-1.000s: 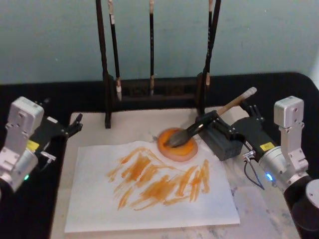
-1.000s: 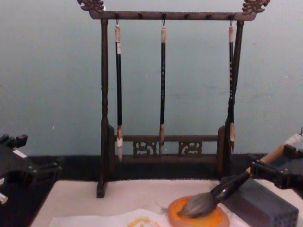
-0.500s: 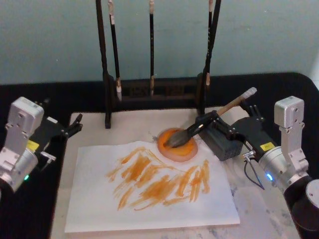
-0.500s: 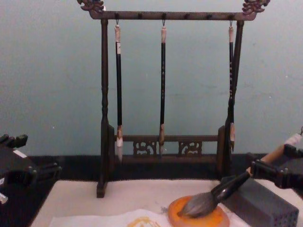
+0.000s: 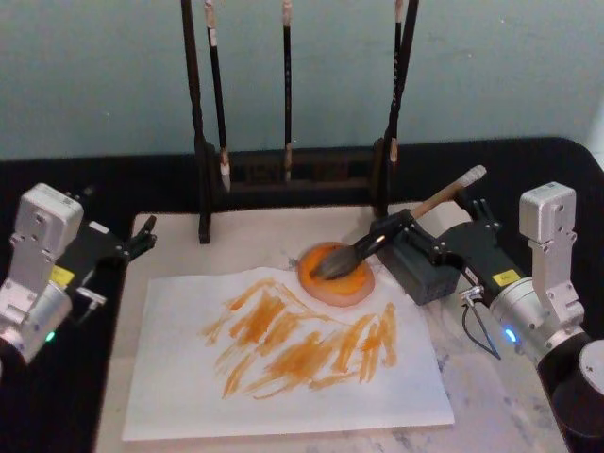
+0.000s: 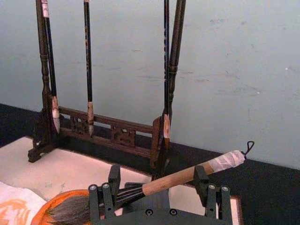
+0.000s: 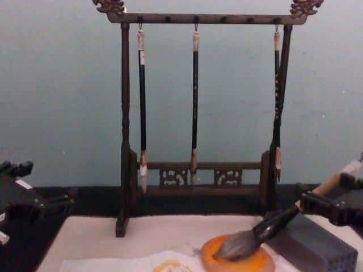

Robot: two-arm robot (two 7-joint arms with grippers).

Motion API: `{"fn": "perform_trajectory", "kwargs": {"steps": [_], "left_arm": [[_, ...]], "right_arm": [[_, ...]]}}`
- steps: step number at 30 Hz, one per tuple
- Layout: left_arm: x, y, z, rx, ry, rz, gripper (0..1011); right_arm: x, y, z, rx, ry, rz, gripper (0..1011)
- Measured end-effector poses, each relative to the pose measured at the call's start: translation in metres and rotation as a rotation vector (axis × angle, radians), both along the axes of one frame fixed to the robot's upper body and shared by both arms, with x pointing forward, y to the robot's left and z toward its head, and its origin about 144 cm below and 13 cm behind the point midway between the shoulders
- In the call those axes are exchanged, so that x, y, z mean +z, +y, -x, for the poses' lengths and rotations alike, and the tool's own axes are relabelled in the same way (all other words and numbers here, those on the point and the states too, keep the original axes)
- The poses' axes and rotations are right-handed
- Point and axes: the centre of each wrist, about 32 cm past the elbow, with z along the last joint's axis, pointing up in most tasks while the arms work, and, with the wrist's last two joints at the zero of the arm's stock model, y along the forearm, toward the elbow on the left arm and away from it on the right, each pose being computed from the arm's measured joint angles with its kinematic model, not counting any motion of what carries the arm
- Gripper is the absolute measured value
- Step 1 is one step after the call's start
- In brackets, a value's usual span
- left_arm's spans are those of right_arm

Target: Pick up the brush from the inkstone, write on the paper, then place the brush back to its original position.

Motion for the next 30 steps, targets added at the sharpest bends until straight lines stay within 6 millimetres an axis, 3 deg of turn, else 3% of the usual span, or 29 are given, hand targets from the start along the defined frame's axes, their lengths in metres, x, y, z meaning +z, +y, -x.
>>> {"fn": "perform_trajectory", "kwargs": {"steps": [30], "left_arm": [[0.0, 0.0, 0.0, 0.0, 0.0, 0.0, 1001]], "right_arm": [[0.0, 0.0, 0.0, 0.0, 0.0, 0.0, 1000]]}}
